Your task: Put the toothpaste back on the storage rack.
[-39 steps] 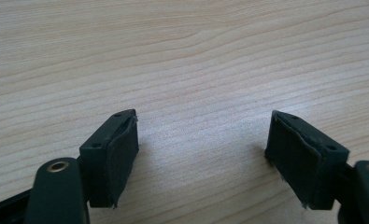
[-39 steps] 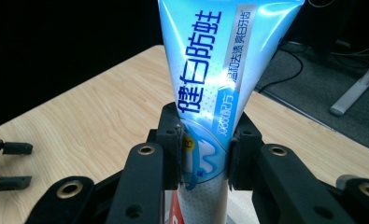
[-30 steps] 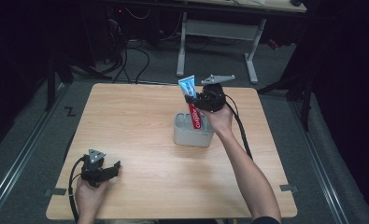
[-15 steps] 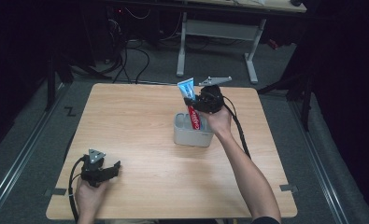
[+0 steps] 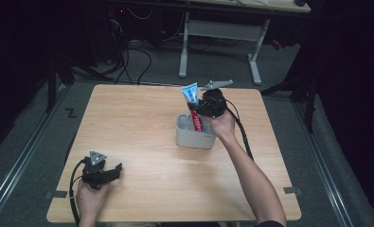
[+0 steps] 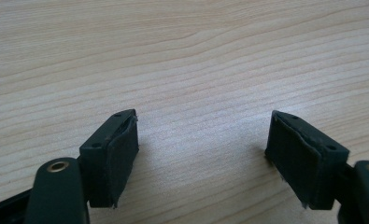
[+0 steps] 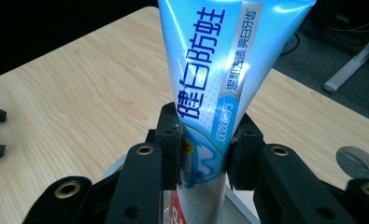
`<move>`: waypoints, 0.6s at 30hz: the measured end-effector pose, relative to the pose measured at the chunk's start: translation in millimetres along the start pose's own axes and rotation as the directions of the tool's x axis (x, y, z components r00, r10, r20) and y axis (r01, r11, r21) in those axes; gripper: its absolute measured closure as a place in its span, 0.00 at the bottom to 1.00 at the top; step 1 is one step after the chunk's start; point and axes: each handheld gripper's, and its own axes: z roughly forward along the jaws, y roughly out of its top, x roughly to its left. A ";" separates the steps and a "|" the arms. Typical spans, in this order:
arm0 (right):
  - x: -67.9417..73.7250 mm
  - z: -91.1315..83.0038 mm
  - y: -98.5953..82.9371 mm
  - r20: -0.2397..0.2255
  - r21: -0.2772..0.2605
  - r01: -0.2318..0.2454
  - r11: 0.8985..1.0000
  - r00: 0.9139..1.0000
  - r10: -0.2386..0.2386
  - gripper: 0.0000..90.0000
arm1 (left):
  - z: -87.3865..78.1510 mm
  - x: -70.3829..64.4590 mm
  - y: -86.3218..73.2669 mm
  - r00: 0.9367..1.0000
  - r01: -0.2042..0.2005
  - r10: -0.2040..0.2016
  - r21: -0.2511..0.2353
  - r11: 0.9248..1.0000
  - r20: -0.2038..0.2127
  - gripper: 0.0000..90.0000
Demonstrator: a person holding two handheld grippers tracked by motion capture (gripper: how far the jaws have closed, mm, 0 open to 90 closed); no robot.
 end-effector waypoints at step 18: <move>4.9 6.7 -14.5 0.005 0.044 0.025 0.999 1.000 -0.026 0.78 | 0.0 -0.1 0.0 1.000 -0.001 0.001 0.000 1.000 -0.001 0.28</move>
